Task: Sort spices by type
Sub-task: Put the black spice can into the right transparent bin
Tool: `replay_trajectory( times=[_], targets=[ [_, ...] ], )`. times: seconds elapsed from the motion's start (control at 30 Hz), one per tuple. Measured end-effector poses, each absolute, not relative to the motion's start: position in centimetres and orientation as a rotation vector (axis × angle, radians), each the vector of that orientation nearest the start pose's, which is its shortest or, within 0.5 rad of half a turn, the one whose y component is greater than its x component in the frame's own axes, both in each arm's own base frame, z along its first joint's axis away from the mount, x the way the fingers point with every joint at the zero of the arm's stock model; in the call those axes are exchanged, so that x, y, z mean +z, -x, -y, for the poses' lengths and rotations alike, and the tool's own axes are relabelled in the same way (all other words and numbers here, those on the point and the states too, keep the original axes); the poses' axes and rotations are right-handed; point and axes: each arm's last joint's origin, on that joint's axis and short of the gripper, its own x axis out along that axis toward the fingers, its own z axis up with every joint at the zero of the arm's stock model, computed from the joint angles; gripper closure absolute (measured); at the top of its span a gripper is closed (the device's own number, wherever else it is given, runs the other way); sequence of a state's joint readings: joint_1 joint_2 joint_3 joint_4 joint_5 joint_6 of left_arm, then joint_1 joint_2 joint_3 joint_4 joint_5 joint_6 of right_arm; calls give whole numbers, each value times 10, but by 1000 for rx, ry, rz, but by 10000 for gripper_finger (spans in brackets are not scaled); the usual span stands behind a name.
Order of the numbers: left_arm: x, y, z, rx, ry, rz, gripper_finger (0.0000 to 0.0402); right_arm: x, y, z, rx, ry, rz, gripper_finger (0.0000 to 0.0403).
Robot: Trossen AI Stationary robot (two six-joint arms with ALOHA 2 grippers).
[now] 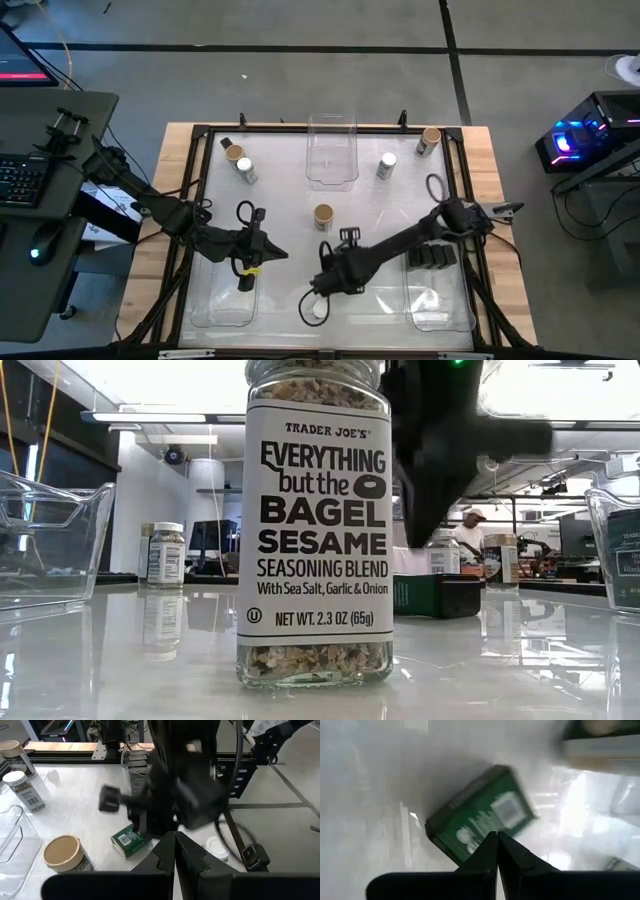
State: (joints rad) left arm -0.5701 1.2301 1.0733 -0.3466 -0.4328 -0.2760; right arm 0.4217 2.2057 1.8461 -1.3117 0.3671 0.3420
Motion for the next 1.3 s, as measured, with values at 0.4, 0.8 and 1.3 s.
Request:
replay_trajectory(
  times=[0.4,0.8,1.3],
  targets=[
    [319,-259,115,41,202,-437,402,256,-340,-176,-281,169,-1325,403],
    [290,-334,91,-87,225,-583,401,253,-252,-150,-374,-701,-879,403],
    [209,-412,94,-44,-107,-916,402,217,-279,-156,-311,-701,-926,403]
  ],
)
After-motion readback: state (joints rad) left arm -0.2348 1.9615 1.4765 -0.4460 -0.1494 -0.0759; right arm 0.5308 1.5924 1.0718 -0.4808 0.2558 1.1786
